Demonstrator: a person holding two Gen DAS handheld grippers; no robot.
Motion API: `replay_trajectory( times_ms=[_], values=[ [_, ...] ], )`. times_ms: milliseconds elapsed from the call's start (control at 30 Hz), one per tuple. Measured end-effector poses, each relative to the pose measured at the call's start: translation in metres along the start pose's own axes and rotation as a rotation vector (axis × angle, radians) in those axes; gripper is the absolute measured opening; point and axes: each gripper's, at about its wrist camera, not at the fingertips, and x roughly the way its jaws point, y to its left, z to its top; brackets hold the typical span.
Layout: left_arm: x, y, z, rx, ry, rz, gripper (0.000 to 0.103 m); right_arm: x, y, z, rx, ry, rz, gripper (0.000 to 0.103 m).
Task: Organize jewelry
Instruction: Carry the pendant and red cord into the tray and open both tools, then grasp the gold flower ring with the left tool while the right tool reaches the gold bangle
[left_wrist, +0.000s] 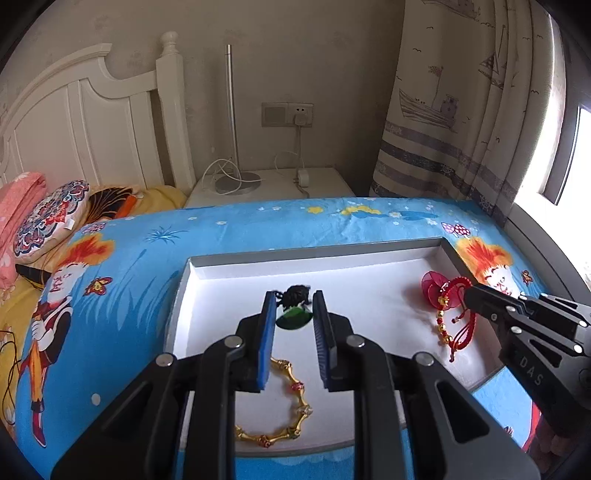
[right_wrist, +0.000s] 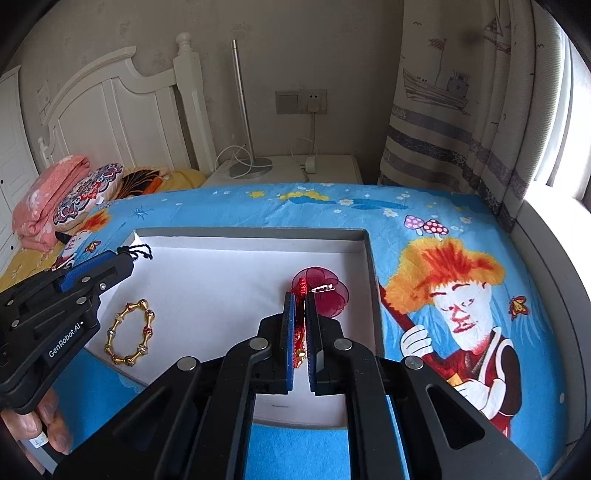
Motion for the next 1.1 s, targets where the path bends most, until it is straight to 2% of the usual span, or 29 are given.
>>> replay_trajectory(
  times_ms=[167,333,367,400,467,533,600,733,900,1000,1100],
  values=[
    [0.023,-0.007,-0.003,0.014,0.047,-0.041,0.021,0.020,0.002,-0.003,0.004,0.037,0.004,0.008],
    [0.031,-0.011,-0.010,0.015,0.067,-0.052,0.050,0.029,-0.001,-0.010,0.016,0.064,-0.012,0.010],
    [0.030,-0.010,-0.011,0.007,0.065,-0.048,0.060,0.030,-0.001,-0.011,0.015,0.072,-0.014,0.010],
    [0.027,-0.008,-0.011,-0.003,0.061,-0.044,0.066,0.030,-0.003,-0.013,0.021,0.079,-0.016,0.012],
    [0.018,-0.006,-0.013,-0.021,0.046,-0.042,0.073,0.025,-0.006,-0.016,0.040,0.083,-0.020,0.028],
    [0.006,-0.003,-0.014,-0.029,0.022,-0.027,0.080,0.014,-0.007,-0.019,0.046,0.057,-0.035,0.071],
    [-0.005,-0.002,-0.015,-0.033,0.013,-0.021,0.087,0.001,-0.006,-0.024,0.033,0.026,-0.053,0.073],
    [-0.028,0.002,-0.020,-0.055,-0.016,-0.016,0.088,-0.023,-0.010,-0.030,0.053,-0.002,-0.025,0.084],
    [-0.072,0.002,-0.036,-0.049,-0.126,0.002,0.090,-0.056,-0.021,-0.042,0.086,-0.040,-0.040,0.084],
    [-0.099,0.007,-0.052,-0.094,-0.132,-0.011,0.090,-0.075,-0.028,-0.051,0.108,-0.074,-0.106,0.084],
    [-0.121,0.007,-0.070,-0.091,-0.129,0.032,0.091,-0.093,-0.029,-0.065,0.094,-0.098,-0.172,0.084]
  ],
)
